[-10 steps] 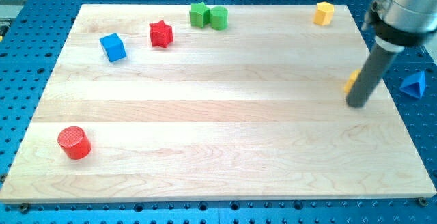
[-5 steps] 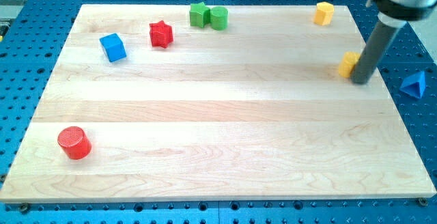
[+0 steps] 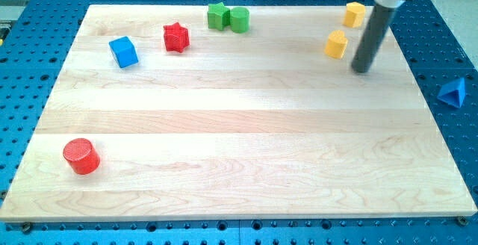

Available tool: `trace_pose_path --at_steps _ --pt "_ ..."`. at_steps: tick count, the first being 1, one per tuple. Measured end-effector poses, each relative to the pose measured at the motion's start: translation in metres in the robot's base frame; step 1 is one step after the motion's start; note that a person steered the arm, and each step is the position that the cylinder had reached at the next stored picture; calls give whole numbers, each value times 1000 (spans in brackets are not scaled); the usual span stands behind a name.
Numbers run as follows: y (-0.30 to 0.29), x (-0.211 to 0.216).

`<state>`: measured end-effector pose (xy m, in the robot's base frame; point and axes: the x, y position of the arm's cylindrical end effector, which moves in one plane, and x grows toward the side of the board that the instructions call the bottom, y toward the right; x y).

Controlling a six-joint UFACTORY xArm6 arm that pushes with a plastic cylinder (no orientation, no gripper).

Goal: Push the yellow heart into the yellow hexagon

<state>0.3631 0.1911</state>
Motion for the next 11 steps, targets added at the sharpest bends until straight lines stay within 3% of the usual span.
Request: trace_pose_path --at_steps 1,2,7,8,9,11 --pt "-12 -42" --pt "13 -64" --pt "13 -63" --pt "-26 -64" --pt "5 -80" --pt "18 -68"
